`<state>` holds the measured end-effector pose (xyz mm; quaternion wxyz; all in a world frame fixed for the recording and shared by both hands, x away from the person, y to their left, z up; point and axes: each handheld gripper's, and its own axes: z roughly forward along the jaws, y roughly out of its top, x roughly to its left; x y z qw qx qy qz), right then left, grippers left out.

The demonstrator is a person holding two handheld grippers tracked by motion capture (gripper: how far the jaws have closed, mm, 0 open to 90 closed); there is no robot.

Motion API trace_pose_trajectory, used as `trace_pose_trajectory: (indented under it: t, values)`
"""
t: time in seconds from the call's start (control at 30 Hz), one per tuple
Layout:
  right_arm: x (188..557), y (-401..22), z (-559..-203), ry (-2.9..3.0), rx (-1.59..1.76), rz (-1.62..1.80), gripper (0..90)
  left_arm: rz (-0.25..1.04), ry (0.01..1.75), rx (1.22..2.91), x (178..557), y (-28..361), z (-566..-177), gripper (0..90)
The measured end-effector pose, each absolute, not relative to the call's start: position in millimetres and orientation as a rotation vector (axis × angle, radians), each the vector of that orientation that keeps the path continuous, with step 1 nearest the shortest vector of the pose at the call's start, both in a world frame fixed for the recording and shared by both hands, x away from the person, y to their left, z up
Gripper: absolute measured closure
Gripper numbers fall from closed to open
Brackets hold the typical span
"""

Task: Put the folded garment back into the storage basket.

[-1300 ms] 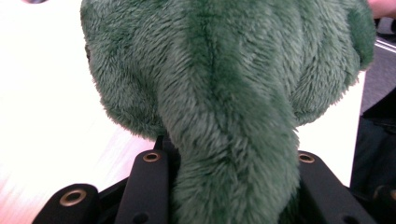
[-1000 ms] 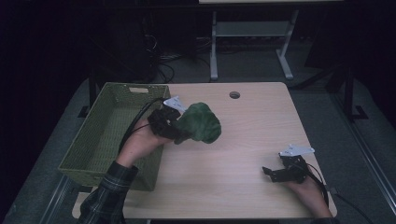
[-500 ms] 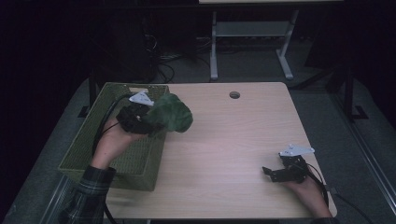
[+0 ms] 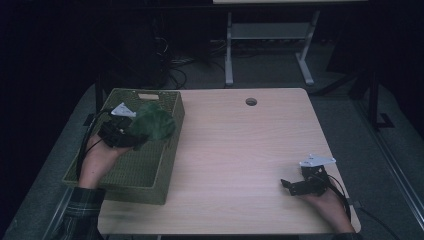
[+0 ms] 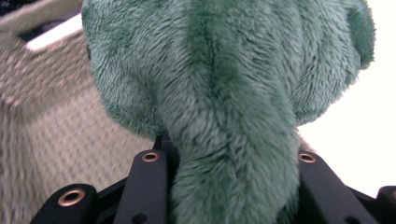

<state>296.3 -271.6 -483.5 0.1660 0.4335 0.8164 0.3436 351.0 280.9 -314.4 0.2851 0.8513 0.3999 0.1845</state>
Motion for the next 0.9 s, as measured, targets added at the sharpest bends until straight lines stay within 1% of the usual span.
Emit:
trace_pose_trajectory:
  t: [0.13,0.37,0.73,0.9]
  values:
    - [296.1,-271.4,-483.5,2.328,1.231,0.979,1.6,0.512,1.125,2.278,351.7,292.1,-329.4,63.0]
    - [296.0,-271.3,-483.5,2.329,1.231,0.979,1.6,0.485,1.213,2.267,356.7,307.9,-356.8,62.8]
    - [295.9,-271.0,-483.5,2.332,1.23,0.981,1.6,0.438,1.274,2.316,366.8,318.9,-389.8,61.2]
    - [295.9,-271.0,-483.5,2.332,1.229,0.981,1.6,0.426,1.28,2.329,369.4,318.0,-397.4,57.8]
